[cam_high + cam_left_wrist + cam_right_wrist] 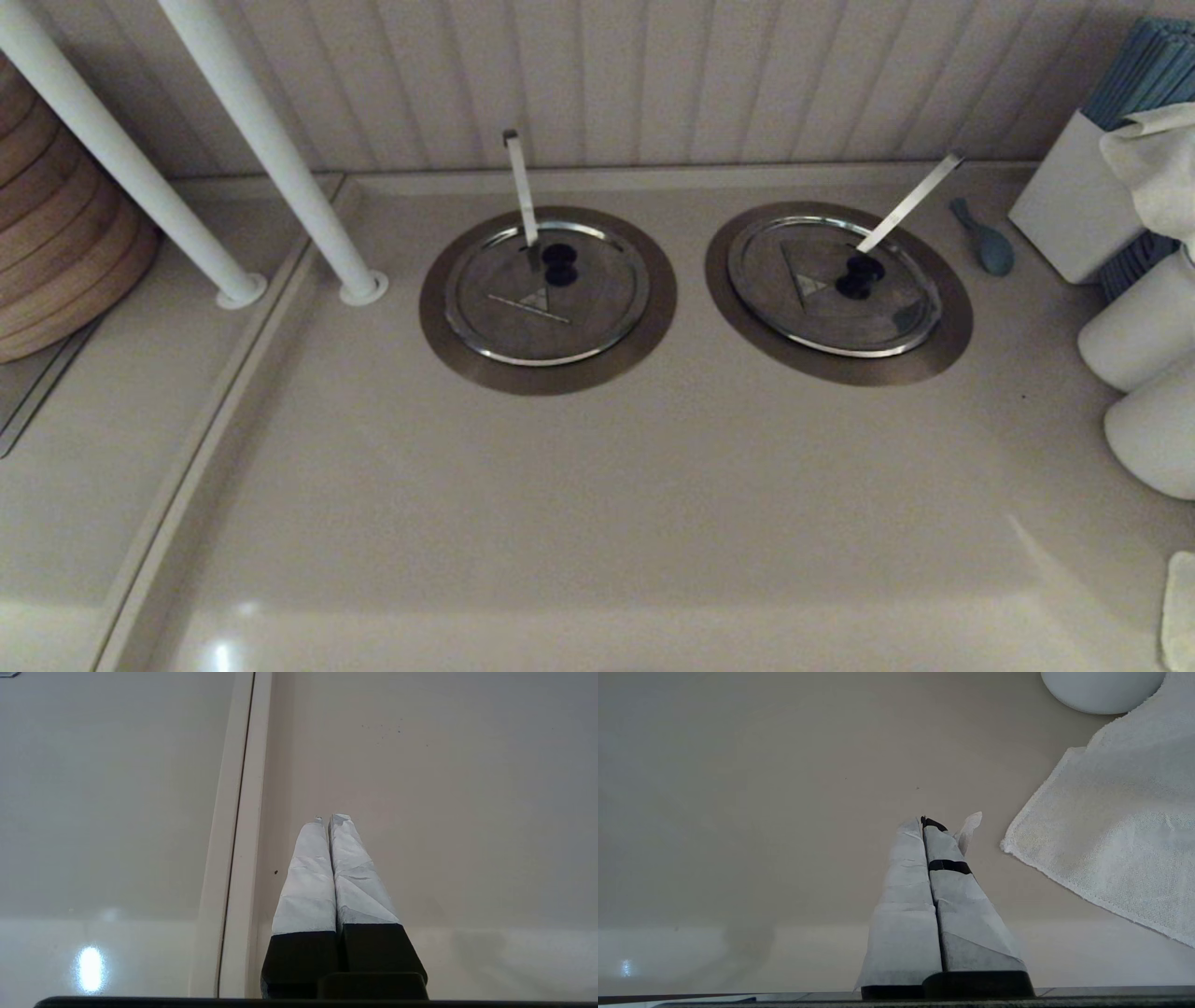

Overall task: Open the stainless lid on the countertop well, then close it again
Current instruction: Open the lid

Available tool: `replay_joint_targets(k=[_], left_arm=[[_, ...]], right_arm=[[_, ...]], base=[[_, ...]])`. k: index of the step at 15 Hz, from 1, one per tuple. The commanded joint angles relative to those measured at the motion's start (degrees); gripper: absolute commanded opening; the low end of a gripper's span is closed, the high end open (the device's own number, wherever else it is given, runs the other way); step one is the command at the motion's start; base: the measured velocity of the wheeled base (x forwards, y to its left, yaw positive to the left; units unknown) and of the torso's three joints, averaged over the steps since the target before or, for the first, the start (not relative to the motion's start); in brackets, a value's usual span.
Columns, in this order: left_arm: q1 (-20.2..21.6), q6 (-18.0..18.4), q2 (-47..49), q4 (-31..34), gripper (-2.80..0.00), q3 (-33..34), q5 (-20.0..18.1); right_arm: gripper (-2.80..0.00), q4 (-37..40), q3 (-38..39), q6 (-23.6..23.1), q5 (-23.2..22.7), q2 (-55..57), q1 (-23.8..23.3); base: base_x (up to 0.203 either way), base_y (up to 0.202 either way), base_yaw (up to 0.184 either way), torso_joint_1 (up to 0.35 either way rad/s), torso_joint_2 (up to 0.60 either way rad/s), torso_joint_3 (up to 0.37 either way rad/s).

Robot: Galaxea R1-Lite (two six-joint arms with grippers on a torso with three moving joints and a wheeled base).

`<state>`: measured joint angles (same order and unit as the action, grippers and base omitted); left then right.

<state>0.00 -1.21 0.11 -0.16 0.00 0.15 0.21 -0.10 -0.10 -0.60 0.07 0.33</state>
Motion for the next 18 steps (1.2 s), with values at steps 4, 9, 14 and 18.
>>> replay_joint_targets(k=[4,9,14,18], left_arm=[[0.0,0.0,0.0,0.0,-2.8,0.0,0.0],[0.0,0.0,0.0,0.0,-2.8,0.0,0.0],[0.0,0.0,0.0,0.0,-2.8,0.0,0.0],[0.0,0.0,0.0,0.0,-2.8,0.0,0.0]], right_arm=[[-2.8,0.0,0.1,-0.9,-0.2,0.0,0.0],[-2.8,0.1,-2.3,-5.4,-0.1,0.0,0.0],[-2.8,2.7,-20.3,-6.9,-2.2,11.3,0.0],[-2.8,3.1,-31.9,-4.3,-2.8,29.3,-0.1]], base=[[0.0,0.0,0.0,0.0,0.0,0.0],[0.0,0.0,0.0,0.0,0.0,0.0],[0.0,0.0,0.0,0.0,0.0,0.0],[0.0,0.0,0.0,0.0,0.0,0.0]])
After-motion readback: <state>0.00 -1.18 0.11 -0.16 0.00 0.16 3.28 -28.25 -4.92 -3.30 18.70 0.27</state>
